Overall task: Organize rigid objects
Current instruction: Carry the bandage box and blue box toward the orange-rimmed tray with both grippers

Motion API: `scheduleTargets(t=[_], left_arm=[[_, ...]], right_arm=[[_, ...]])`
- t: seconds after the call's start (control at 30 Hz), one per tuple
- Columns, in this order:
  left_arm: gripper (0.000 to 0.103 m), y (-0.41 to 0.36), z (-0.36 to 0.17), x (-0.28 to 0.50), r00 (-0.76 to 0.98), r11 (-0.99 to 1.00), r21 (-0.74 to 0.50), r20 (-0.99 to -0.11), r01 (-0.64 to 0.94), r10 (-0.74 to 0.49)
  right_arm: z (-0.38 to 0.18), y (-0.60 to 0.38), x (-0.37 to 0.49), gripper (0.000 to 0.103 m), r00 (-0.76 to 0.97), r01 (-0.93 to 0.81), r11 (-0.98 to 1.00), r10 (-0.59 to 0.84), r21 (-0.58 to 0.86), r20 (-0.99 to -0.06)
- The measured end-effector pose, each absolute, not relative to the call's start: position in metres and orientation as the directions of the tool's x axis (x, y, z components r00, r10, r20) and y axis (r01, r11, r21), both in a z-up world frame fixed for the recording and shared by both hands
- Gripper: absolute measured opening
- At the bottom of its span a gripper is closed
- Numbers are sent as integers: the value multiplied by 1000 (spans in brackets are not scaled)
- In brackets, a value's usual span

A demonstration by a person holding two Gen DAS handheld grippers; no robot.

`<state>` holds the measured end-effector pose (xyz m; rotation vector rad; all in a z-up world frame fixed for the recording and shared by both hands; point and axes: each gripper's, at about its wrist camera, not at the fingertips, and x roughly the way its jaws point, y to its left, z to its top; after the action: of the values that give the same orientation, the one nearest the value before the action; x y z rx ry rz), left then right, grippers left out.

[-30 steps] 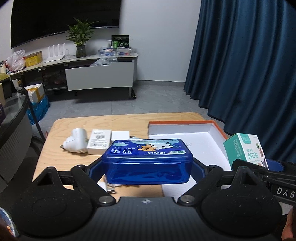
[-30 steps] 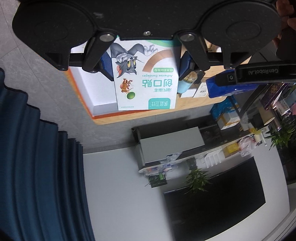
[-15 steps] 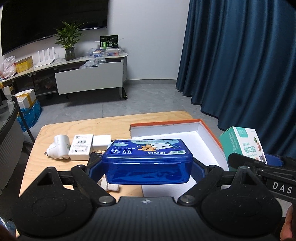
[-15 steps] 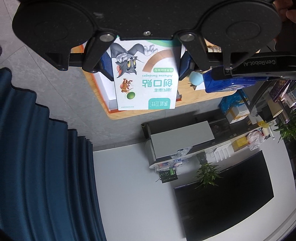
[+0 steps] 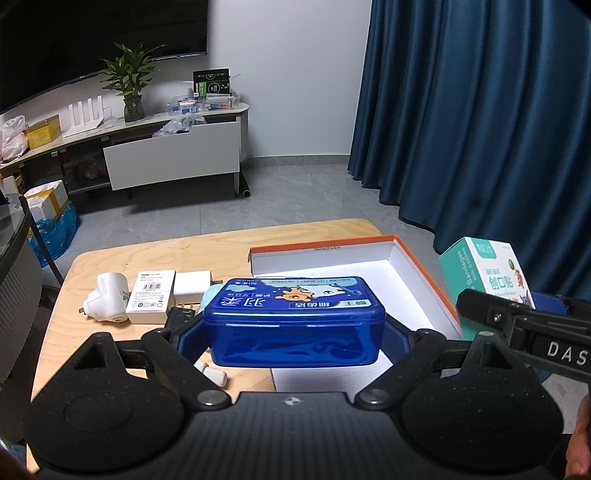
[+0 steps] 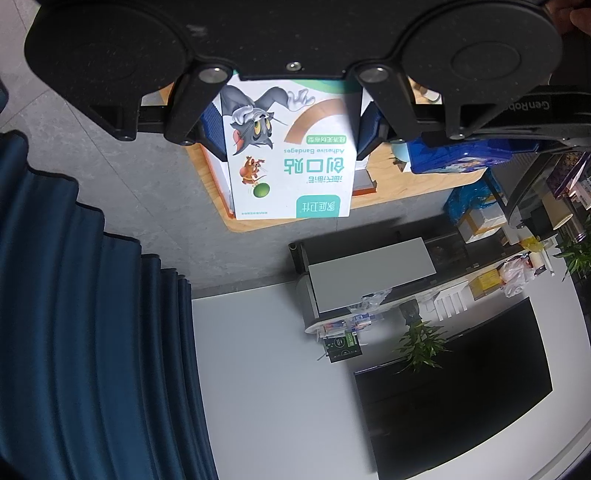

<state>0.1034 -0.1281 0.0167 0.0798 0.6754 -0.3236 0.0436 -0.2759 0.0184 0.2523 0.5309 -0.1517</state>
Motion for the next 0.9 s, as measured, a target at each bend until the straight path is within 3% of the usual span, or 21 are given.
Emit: scheduleTargets(t=[0.9], left_arm=[[93,-146,-2,139,696,947,-61,-663,316,-275]], right_arm=[[1,-300,98,84,811,184,967,-49,175,-583]])
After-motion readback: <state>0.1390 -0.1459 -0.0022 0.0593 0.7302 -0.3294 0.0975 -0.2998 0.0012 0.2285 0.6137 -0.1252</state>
